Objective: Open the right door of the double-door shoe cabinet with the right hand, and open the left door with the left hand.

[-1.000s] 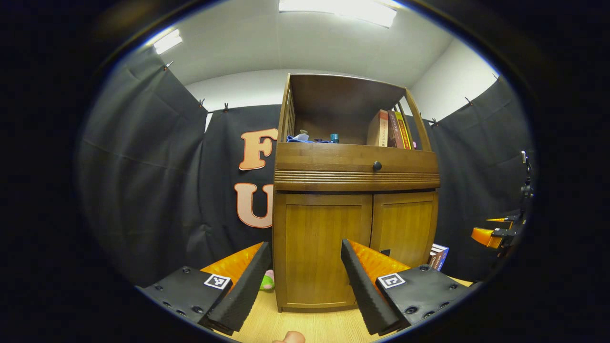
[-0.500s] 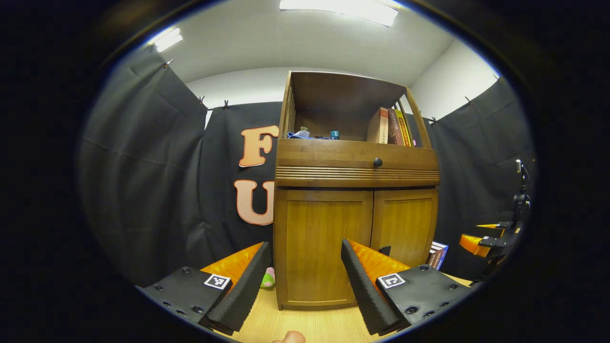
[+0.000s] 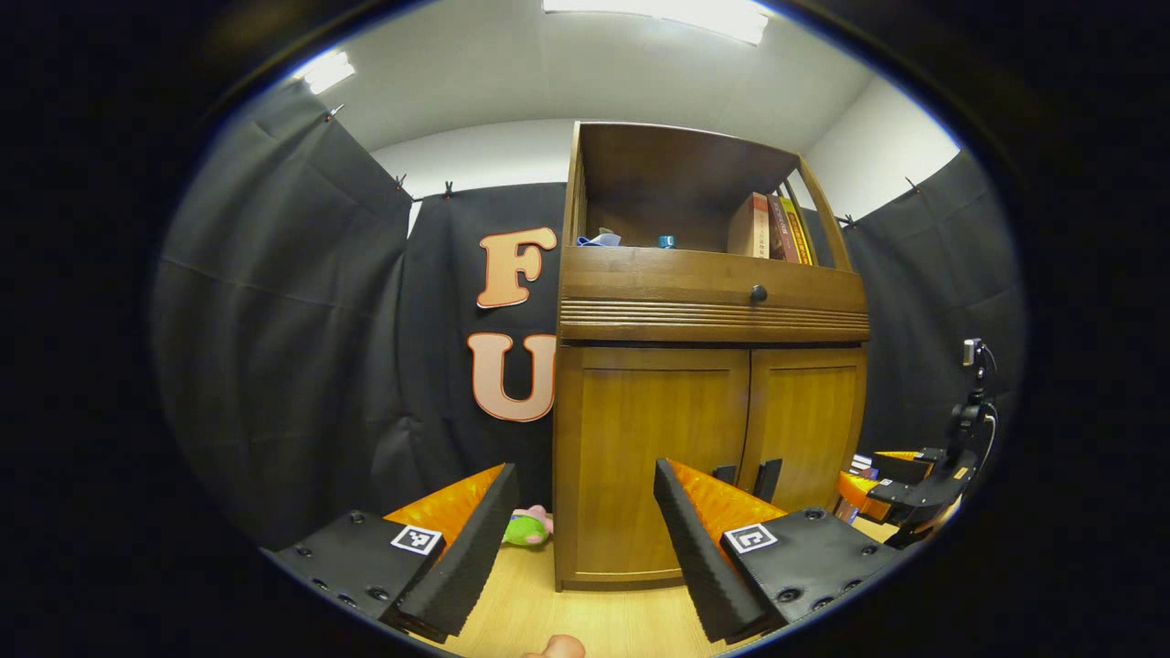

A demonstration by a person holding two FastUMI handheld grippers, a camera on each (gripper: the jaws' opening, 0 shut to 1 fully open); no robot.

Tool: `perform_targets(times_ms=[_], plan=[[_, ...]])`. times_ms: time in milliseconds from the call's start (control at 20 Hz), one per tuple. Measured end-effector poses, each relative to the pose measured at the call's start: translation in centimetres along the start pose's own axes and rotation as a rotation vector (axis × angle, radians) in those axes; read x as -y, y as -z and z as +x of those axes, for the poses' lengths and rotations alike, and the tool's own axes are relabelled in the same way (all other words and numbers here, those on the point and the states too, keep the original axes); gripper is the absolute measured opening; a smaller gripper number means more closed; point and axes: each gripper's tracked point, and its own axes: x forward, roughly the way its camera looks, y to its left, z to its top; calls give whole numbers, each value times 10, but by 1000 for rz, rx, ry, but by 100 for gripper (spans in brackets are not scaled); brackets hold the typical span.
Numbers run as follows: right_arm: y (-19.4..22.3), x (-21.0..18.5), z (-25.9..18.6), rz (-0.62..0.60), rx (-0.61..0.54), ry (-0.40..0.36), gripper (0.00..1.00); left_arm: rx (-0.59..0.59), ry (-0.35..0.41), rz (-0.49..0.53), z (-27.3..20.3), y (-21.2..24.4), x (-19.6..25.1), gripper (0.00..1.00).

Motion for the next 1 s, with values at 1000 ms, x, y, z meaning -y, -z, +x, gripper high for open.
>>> perform_targets(times_ms=[1000], plan=[[63,-60,113,55,-106,-8,70,7,-60,-3,8,35,-55,95]])
